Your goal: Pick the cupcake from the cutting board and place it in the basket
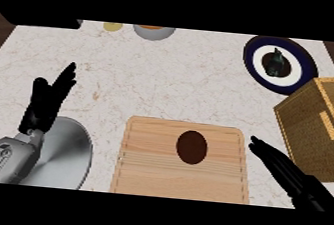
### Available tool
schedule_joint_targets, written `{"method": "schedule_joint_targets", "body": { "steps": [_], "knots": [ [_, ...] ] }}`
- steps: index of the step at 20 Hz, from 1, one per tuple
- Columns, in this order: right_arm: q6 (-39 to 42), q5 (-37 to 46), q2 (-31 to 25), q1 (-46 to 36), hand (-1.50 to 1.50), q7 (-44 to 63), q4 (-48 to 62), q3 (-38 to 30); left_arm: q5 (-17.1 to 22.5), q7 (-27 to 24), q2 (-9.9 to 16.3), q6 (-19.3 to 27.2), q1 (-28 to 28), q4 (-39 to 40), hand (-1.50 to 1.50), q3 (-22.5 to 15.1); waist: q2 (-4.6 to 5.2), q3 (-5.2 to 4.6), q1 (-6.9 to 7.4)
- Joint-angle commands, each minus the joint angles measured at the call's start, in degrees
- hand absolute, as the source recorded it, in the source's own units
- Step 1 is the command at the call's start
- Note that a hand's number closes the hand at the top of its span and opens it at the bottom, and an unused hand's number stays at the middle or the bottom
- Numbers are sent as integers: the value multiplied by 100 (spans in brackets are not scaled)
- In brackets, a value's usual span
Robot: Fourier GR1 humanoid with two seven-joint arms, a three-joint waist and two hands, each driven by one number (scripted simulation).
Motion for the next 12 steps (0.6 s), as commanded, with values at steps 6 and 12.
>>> {"method": "schedule_joint_targets", "body": {
  "steps": [6,12],
  "knots": [
    [132,720,530,601,-150,584,-740,34,-456,-120,-375,-230,106,62,0,190,14,17,53],
    [17,1136,1220,-36,-150,451,178,-111,-446,-26,-330,-567,153,-139,0,541,19,17,102]
  ]
}}
